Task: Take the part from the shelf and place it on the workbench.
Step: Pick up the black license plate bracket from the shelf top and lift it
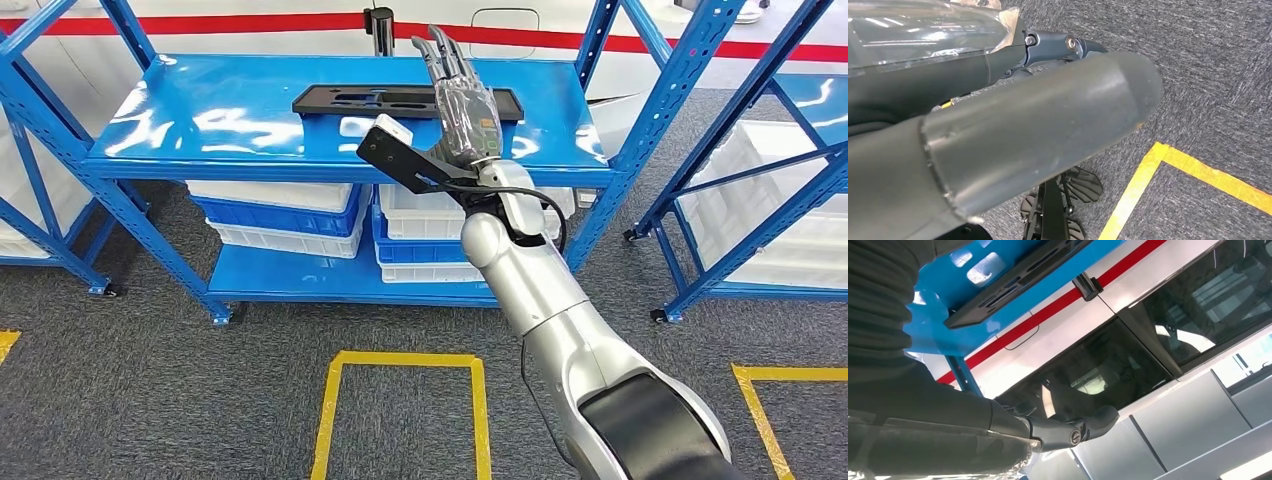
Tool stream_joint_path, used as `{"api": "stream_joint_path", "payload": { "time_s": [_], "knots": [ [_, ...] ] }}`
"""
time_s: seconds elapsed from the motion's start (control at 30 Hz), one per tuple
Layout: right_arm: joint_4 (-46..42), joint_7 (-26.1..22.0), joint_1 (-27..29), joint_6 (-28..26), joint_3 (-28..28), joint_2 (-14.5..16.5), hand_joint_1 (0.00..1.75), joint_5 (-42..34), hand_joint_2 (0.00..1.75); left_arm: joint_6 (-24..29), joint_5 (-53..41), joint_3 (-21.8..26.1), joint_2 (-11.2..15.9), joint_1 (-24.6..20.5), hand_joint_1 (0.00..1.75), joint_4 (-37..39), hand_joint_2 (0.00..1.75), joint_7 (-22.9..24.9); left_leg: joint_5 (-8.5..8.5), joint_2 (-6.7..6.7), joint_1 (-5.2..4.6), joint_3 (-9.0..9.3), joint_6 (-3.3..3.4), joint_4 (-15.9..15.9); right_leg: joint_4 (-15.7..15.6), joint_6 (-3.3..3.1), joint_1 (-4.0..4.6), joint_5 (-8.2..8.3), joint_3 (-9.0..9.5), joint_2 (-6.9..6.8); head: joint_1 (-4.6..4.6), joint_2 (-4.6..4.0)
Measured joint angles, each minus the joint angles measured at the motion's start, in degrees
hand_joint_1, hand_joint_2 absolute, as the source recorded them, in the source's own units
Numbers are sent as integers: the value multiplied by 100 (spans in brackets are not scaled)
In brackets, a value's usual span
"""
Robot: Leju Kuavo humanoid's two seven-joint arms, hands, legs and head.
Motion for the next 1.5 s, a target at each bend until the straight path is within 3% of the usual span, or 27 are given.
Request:
{"api": "stream_joint_path", "payload": {
  "time_s": [0.13, 0.2, 0.27, 0.3, 0.33, 0.4, 0.47, 0.53, 0.67, 0.73, 0.8, 0.83, 0.87, 0.93, 0.97, 1.03, 1.1, 1.17, 1.2, 1.27, 1.33, 1.37, 1.43, 1.47, 1.5],
  "knots": [
    [54, -5, -46, -9, 6, 26, 0, -14, 175, -2, 1, 3, 6, -13, 0, 0, 0, -15, 54, 36, 38, 47, 78, -94, 73, 31, 19, -38, -56, -26, 4, 0],
    [75, -8, -80, -18, 14, 33, 0, -15, 175, -6, 1, 3, 7, -19, 0, 0, 0, -19, 97, 74, 82, 89, 132, -168, 586, 1, 37, -250, -326, -87, 22, 0],
    [107, -9, -90, -23, 24, 28, 0, -17, 175, -9, 1, 4, 8, -19, 0, 0, 0, -21, 94, 93, 89, 92, 136, -177, 1388, -14, 30, -500, -754, -120, 37, 0],
    [126, -10, -83, -26, 27, 24, 0, -23, 175, -13, 3, 4, 8, -17, 0, 0, 0, -23, 85, 98, 92, 94, 127, -176, 1645, 2, 22, -547, -911, -127, 38, 0],
    [146, -11, -77, -30, 28, 19, 0, -29, 175, -19, 6, 4, 8, -16, 0, 0, 0, -28, 73, 100, 99, 104, 109, -174, 1678, 40, 11, -498, -962, -133, 39, 0],
    [174, -27, -73, -45, 32, 16, 0, -43, 175, -40, 12, 5, 4, -14, 0, 0, 0, -48, 29, 100, 129, 152, 44, -167, 1051, 153, -23, -146, -723, -170, 40, 0],
    [197, -61, -81, -71, 42, 24, 0, -57, 175, -63, 18, 13, 7, -18, 0, 0, 0, -75, -32, 101, 131, 186, -51, -150, 290, 185, -31, 148, -371, -210, 51, 0],
    [224, -89, -83, -89, 51, 31, 0, -66, 175, -77, 25, 38, 14, -21, 0, 0, 0, -98, -64, 105, 120, 185, -120, -150, 50, 92, 0, 182, -254, -201, 54, 0],
    [253, -98, -94, -96, 56, 51, 0, -78, 175, -83, 46, 75, 13, -24, 0, 0, 0, -119, -180, 112, 173, 154, -221, -19, 32, -114, -11, 132, -206, -139, 28, 0],
    [264, -100, -100, -97, 69, 68, 0, -78, 175, -84, 46, 89, 14, -25, 0, 0, 0, -123, -452, 100, 174, -223, -242, 688, 28, -204, 6, 80, -147, -126, 9, 0],
    [294, -102, -81, -97, 83, 77, 0, -79, 175, -84, 54, 101, 15, -11, 0, 1, 0, -125, -656, 94, 167, -766, -237, 1503, 28, -275, 56, 22, -81, -112, 4, 0],
    [309, -106, -70, -97, 86, 77, 0, -80, 175, -84, 57, 103, 15, -2, 0, 2, 0, -125, -582, 93, 164, -920, -216, 1625, 28, -296, 82, -9, -40, -99, 5, 0],
    [323, -111, -64, -97, 87, 77, 0, -83, 175, -83, 61, 105, 15, 3, 0, 2, 0, -125, -381, 91, 153, -955, -178, 1501, 28, -308, 109, -45, 11, -85, 5, 0],
    [341, -134, -67, -98, 91, 81, 0, -98, 175, -80, 63, 110, 22, 8, 0, 2, 0, -128, 173, 62, 102, -753, -42, 785, 21, -313, 138, -130, 126, -63, 12, 0],
    [355, -150, -76, -102, 92, 83, 0, -110, 175, -77, 65, 115, 28, 7, 0, 3, 0, -132, 358, 44, 63, -625, 37, 442, 13, -302, 157, -168, 166, -55, 25, 0],
    [388, -178, -86, -114, 96, 85, 0, -131, 175, -63, 71, 128, 42, -4, 0, 4, 0, -156, 415, 27, -15, -467, 164, 60, 4, -250, 146, -203, 197, -47, 25, 0],
    [413, -193, -88, -133, 100, 87, 0, -148, 175, -44, 76, 144, 44, -13, 0, 4, 0, -179, 361, 45, -41, -363, 206, -100, 5, -164, 158, -189, 232, -48, -3, 0],
    [431, -213, -107, -165, 103, 86, 0, -161, 175, -32, 94, 157, 41, -11, 0, 5, 0, -196, 358, 52, -8, -189, 216, -238, 159, -117, 171, -229, 190, -83, -2, 0],
    [443, -224, -127, -180, 105, 84, 0, -163, 175, -32, 109, 168, 39, -14, 0, 6, 0, -206, 349, 51, 17, -110, 216, -287, 387, -116, 167, -297, 59, -99, 3, 0],
    [474, -247, -142, -198, 109, 73, 0, -167, 175, -34, 139, 202, 35, -21, 0, 7, 0, -226, 290, 52, 37, -27, 204, -313, 1087, -113, 134, -500, -401, -116, 12, 0],
    [511, -263, -98, -201, 111, 56, 0, -171, 175, -37, 154, 232, 27, -14, 0, 7, 0, -236, 193, 45, 55, 69, 159, -312, 1522, -38, 83, -579, -811, -123, 12, 0],
    [527, -268, -76, -201, 111, 47, 0, -173, 175, -38, 161, 240, 22, -7, 0, 7, 0, -237, 135, 41, 69, 140, 129, -311, 1441, 30, 53, -483, -870, -132, 12, 0],
    [550, -275, -58, -202, 113, 35, 0, -174, 175, -40, 175, 248, 16, 2, 0, 7, 0, -237, -2, 37, 101, 298, 53, -310, 702, 226, -16, -4, -706, -182, 16, 0],
    [568, -277, -57, -205, 114, 22, 0, -174, 175, -42, 177, 250, 16, 3, 0, 7, 0, -237, -71, 38, 112, 376, 9, -305, 340, 278, -28, 205, -607, -223, 20, 0],
    [585, -281, -59, -208, 117, 14, 0, -174, 175, -42, 179, 251, 19, 0, 0, 7, 0, -239, -133, 42, 112, 426, -40, -303, 89, 264, -26, 336, -515, -262, 27, 0]
  ]
}}
